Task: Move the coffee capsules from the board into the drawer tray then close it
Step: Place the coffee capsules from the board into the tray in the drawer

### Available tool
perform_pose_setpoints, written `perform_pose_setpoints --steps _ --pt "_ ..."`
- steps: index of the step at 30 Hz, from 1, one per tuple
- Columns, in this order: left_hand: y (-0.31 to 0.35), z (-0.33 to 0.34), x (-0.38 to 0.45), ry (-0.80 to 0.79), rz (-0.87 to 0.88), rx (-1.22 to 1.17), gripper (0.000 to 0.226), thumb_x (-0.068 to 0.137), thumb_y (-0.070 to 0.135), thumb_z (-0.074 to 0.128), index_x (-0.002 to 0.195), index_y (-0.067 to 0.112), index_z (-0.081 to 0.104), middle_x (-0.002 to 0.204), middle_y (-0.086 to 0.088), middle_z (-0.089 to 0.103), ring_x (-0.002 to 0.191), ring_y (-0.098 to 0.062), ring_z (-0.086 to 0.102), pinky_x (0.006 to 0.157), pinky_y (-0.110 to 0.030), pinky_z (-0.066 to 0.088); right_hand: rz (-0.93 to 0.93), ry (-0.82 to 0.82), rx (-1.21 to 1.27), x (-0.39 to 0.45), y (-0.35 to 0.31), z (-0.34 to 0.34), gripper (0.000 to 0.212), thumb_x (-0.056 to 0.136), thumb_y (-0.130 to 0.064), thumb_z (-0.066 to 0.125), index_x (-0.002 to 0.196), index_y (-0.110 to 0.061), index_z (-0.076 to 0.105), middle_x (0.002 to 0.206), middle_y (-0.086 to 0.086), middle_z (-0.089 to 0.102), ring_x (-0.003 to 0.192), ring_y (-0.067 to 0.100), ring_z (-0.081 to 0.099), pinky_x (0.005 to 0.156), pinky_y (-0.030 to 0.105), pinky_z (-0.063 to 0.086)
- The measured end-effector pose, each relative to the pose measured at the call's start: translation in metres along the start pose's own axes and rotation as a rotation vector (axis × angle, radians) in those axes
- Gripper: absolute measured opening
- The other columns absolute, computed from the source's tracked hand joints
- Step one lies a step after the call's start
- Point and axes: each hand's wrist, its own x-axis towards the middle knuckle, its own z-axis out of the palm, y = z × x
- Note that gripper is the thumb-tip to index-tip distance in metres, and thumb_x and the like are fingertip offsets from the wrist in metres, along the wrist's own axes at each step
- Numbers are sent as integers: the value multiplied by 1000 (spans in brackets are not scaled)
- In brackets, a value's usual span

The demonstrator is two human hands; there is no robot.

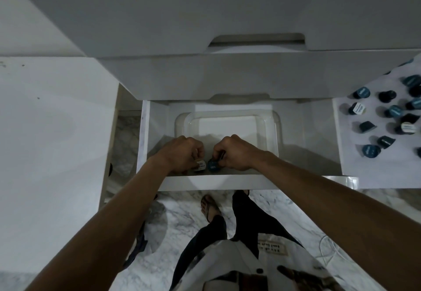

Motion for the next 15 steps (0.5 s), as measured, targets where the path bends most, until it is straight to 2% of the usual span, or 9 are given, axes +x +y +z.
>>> perform_pose_setpoints --steps 5,9,13,15 --pt "-2 1 -2 11 2 3 25 78 24 77 100 29 66 101 6 72 96 -11 66 85 -34 55 -11 8 3 1 -2 1 13 82 -15 76 94 -16 73 99 -1 70 86 12 63 72 18 46" --pt "-6 2 -7 49 8 -19 29 76 27 80 103 29 67 102 7 72 96 -8 66 86 -30 55 1 35 32 -3 -3 -1 15 80 -19 79 92 -15 72 95 -2 69 88 13 64 76 23 51" --pt "-4 -4 -16 156 3 -45 33 76 29 78 106 29 66 105 7 71 95 -10 65 88 -36 56 29 157 110 -18 -3 -6 24 78 -20 80 99 -15 70 100 -1 68 84 9 62 73 18 47" --pt "0 -8 -20 216 8 -86 36 77 29 78 110 27 65 109 4 70 88 -13 66 86 -37 56 46 256 175 -28 -4 -9 34 77 -20 81 108 -14 68 105 3 68 82 9 63 77 22 53"
